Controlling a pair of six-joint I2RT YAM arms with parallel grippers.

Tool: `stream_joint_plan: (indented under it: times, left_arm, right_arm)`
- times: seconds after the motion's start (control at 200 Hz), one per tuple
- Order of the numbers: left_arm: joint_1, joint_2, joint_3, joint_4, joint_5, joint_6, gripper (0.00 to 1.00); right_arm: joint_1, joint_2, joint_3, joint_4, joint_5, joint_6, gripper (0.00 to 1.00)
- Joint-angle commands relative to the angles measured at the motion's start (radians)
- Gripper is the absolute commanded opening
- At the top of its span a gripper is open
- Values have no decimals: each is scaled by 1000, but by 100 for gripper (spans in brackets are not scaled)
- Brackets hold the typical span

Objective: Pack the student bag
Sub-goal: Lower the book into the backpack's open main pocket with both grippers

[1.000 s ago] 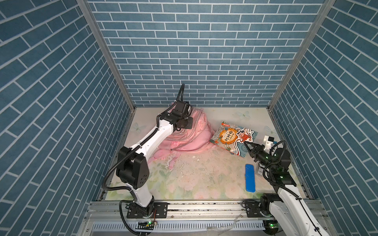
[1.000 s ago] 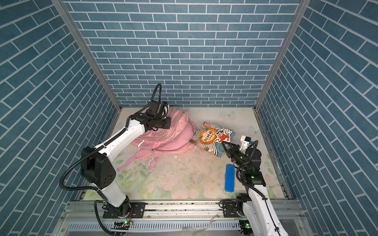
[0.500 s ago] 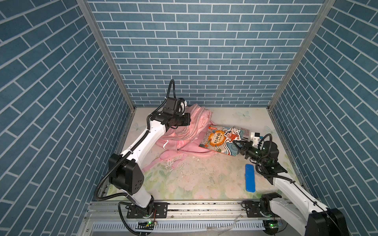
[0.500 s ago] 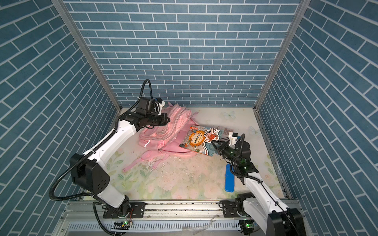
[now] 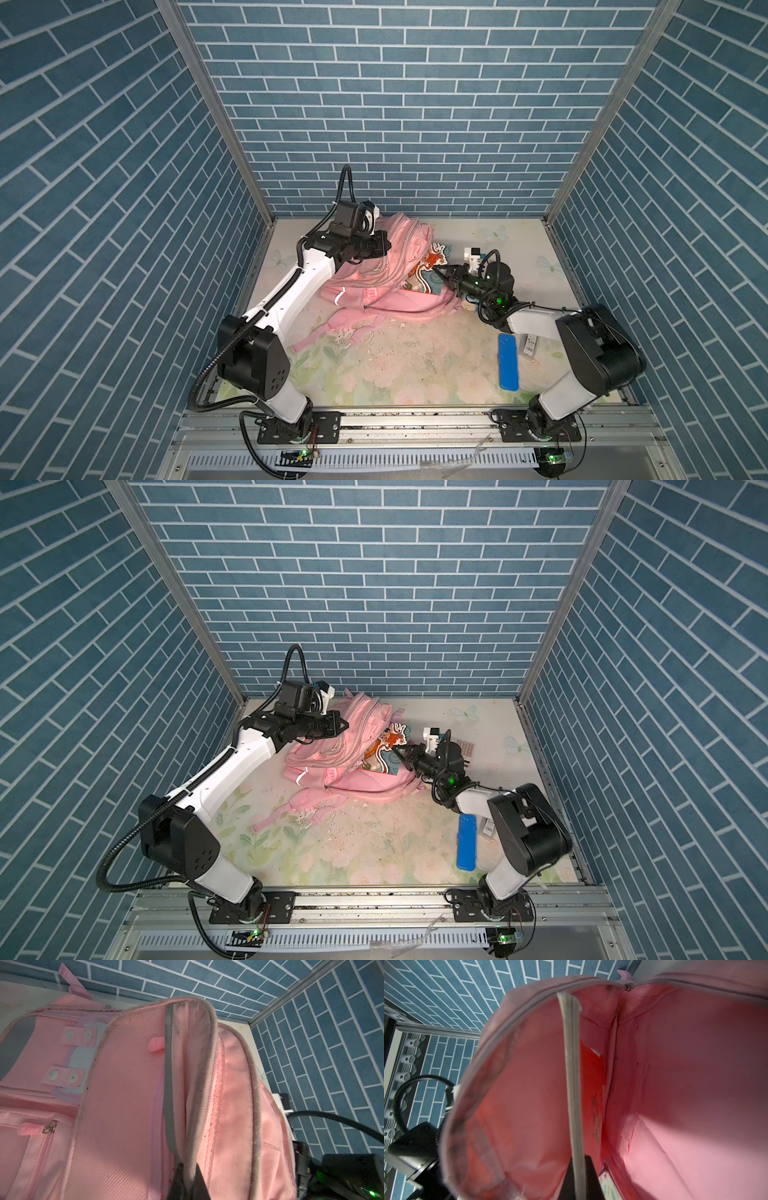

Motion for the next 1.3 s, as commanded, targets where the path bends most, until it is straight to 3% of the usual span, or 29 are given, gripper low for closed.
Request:
stream_joint_plan:
  times: [0.0,0.21,0.31,0.425,0.45,0.515,0.69,0.955,1.175,1.295]
  left_arm:
    - [21,-71,-5,127,35,-9,0]
    - [36,-77,-20,122,30,-16,0]
    - [38,-78,-27,124,21,-19,0]
    - [49,-82,-49,142,19,-31,0]
    - [57,-85,-57,149,24,-39,0]
    - [80,-95,-89,170,36,-56,0]
    - [132,-124,-129,187,50,-55,0]
    - [178,-151,-158,180,35,-44,0]
    - [223,-200,-196,165,-2,-20,0]
    - [234,-223,-242,202,-8,-49,0]
  right_arm:
    - [27,94,60,149,32,89,0]
    - [39,212,83,120,67,95,0]
    - [44,223,100,10,60,63,28]
    - [42,201,110,-98,47,37,54]
    - [42,188,112,-126,48,26,64]
    - [42,150,125,-228,50,-27,72]
    - [39,11,140,-508,124,-179,80]
    - [25,-120,132,-688,152,-287,84]
    - [9,-291,8,-588,146,-296,85]
    - [9,-293,22,-492,33,-307,84]
